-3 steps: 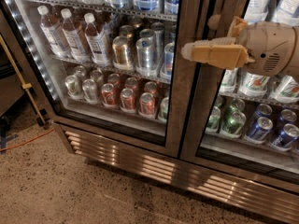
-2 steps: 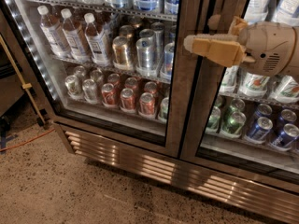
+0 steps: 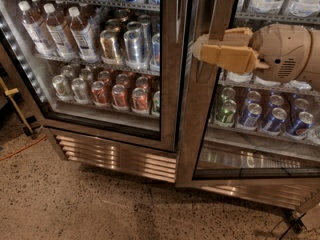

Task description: Open right fridge door

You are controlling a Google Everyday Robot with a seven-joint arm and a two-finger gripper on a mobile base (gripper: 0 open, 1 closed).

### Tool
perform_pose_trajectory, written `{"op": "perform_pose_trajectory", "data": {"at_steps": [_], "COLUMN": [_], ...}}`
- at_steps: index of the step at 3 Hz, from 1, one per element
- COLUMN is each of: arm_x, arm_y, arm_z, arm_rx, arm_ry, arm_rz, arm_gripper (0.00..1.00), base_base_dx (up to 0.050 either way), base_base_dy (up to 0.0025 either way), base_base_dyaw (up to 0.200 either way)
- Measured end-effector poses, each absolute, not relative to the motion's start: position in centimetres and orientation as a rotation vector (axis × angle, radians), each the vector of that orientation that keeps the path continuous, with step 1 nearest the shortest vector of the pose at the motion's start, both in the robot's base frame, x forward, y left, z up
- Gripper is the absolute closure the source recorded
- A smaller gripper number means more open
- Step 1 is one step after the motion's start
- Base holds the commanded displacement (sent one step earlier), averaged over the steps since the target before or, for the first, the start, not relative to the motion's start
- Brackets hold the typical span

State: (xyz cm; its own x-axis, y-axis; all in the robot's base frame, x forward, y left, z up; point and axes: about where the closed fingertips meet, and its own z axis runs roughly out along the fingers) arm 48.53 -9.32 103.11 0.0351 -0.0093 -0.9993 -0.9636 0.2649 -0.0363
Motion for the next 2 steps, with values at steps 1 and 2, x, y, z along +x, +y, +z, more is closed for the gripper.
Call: {"op": "perform_pose_trajectory", "data": {"at_steps": [1, 2], "arm_x": [48.53, 48.53], "arm_y": [-9.32, -9.32], "arm_z": [103.11, 103.11], "arm_rx": [-1.03, -1.03], "arm_ry": [1.301, 1.301], "arm_rz": [0.982, 0.982], "arm_gripper": [1.0, 1.0], "base_base_dx": [-0.043, 0.0], "base_base_dy": [0.00209, -0.00001], "base_base_dyaw": [-0.096, -0.196]}}
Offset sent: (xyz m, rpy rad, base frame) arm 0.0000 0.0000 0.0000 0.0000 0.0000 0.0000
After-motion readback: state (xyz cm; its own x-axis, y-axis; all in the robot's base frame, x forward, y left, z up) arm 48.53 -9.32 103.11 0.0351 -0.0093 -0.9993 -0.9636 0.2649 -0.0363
